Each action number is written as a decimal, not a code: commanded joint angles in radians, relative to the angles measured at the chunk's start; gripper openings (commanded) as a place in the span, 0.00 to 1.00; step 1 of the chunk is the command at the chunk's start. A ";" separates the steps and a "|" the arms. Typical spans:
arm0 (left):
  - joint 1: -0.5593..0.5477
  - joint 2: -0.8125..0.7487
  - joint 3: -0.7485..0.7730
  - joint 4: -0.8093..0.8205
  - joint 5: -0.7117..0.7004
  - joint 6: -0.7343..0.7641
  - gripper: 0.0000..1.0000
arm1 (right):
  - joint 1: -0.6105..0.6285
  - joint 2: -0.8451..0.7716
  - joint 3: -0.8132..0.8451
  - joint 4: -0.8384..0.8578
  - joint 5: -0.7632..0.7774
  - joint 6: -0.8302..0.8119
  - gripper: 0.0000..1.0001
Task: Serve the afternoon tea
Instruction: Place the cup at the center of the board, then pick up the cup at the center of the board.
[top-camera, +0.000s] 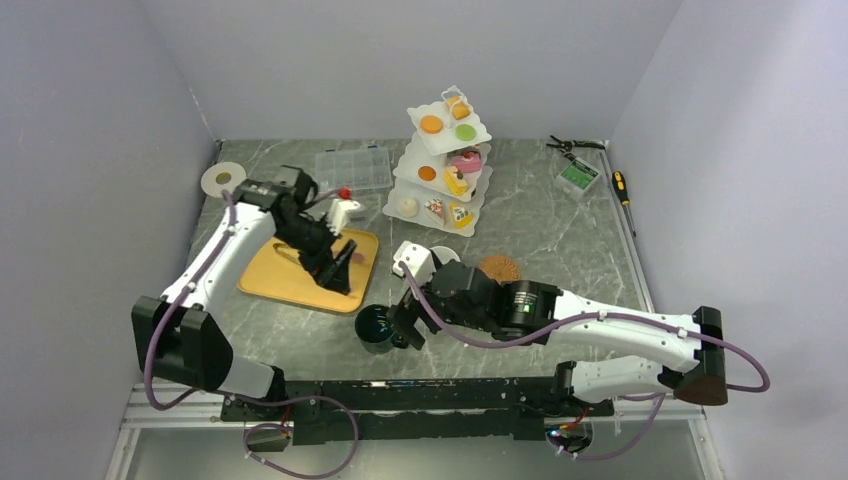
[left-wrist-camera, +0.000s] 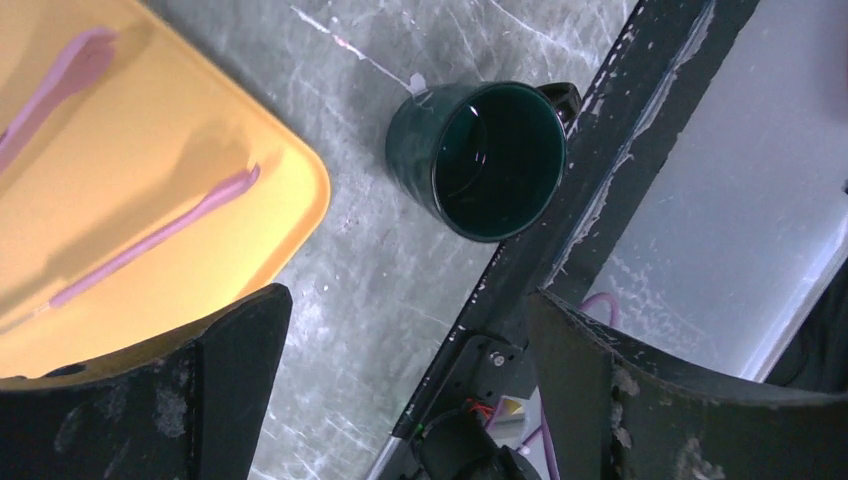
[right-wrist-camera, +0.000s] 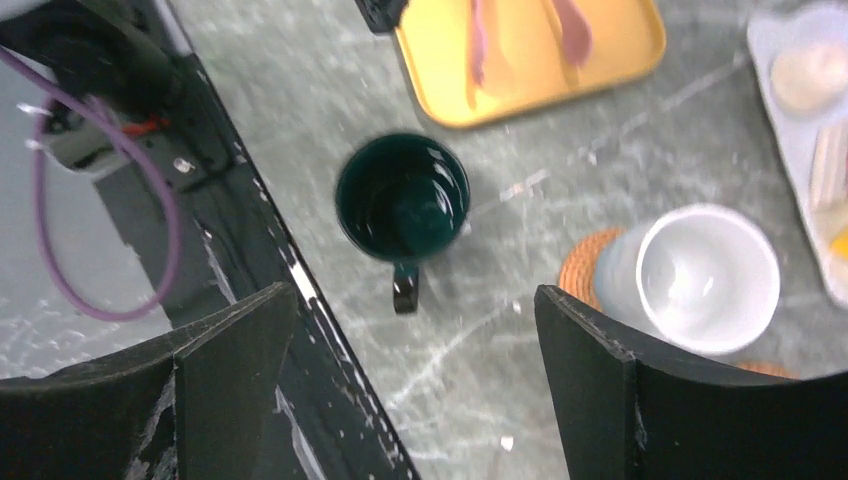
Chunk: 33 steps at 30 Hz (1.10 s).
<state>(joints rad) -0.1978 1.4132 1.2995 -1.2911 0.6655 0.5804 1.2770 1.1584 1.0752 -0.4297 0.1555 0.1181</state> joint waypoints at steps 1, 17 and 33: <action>-0.154 0.035 -0.016 0.152 -0.127 -0.150 0.92 | 0.003 -0.046 -0.067 -0.093 0.125 0.153 0.96; -0.392 0.162 -0.143 0.298 -0.265 -0.240 0.73 | 0.004 -0.172 -0.253 -0.054 0.197 0.340 1.00; -0.442 0.094 -0.169 0.399 -0.386 -0.295 0.03 | 0.004 -0.096 -0.282 0.107 0.134 0.307 0.98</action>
<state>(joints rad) -0.6384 1.5726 1.0660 -0.8948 0.2928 0.3000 1.2778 1.0237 0.7647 -0.4042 0.3302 0.4549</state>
